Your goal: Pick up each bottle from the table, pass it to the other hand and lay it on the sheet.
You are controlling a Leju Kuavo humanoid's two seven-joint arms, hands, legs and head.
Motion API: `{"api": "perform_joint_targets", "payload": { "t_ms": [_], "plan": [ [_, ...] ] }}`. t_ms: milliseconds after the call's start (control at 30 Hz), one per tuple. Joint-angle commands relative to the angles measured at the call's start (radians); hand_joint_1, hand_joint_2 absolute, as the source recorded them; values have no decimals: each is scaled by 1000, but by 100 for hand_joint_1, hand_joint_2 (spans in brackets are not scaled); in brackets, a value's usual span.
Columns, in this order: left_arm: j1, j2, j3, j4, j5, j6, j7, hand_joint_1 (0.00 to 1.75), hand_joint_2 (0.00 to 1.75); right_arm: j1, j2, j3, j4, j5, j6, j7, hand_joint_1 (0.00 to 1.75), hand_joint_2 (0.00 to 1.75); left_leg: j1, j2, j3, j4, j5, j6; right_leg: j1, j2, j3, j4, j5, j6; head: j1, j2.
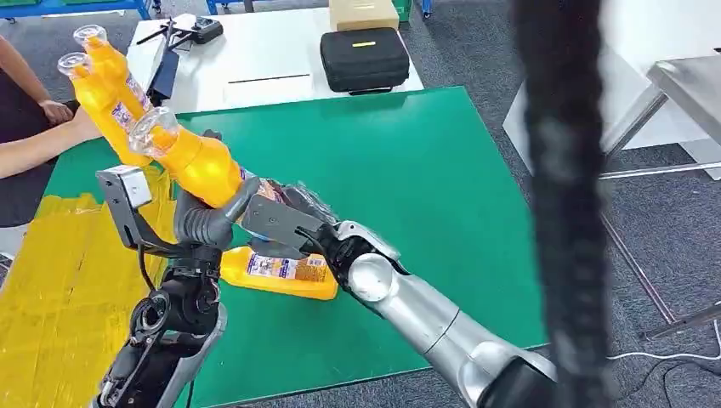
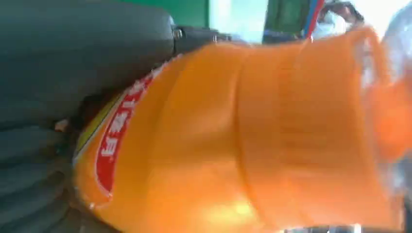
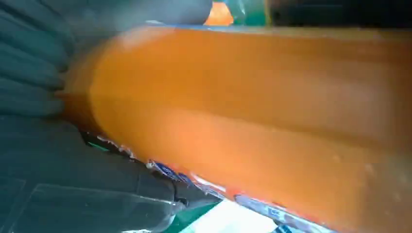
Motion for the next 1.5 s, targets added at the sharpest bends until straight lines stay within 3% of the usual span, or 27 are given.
{"api": "perform_joint_targets", "payload": {
  "t_ms": [33,400,433,467,533,1333,1467,1500],
  "plan": [
    [-36,3,47,26,12,-2,-8,0,0,-2,-30,47,16,-41,-8,-7,175,175,2,2,3,0,-2,-3,1,0,4,-1,-1,0,1,0],
    [-17,3,66,-2,15,-21,-19,0,0,-1,-57,12,-9,-35,-23,-21,175,175,0,1,4,1,-2,-3,0,-1,5,1,-2,0,3,0],
    [-20,0,61,-2,19,-27,-15,0,175,-2,-55,19,-9,-26,-23,-20,175,175,0,1,2,1,-1,-2,0,-1,3,0,-1,0,2,0],
    [-23,0,58,0,26,-33,-10,0,175,-1,-52,23,-10,-23,-22,-20,175,175,1,2,8,3,-5,-5,1,-1,9,2,-5,-1,2,0],
    [-28,-2,49,2,36,-44,-3,0,175,-4,-41,34,-11,-17,-20,-18,175,175,0,1,1,1,-1,-2,0,-1,2,0,-1,0,2,0],
    [-71,-13,-78,30,69,-95,45,0,175,-74,9,69,-1,12,4,7,175,175,0,1,0,1,-1,-2,0,0,1,0,0,0,2,0],
    [-103,11,-90,61,80,-96,43,0,175,-68,14,97,7,18,17,12,175,175,0,2,3,2,-3,-3,1,0,4,2,-2,0,2,0],
    [-108,10,-91,68,86,-97,42,10,175,-66,18,108,13,18,19,13,175,175,0,1,3,2,-2,-3,1,-1,3,1,-2,0,2,0]
  ]
}}
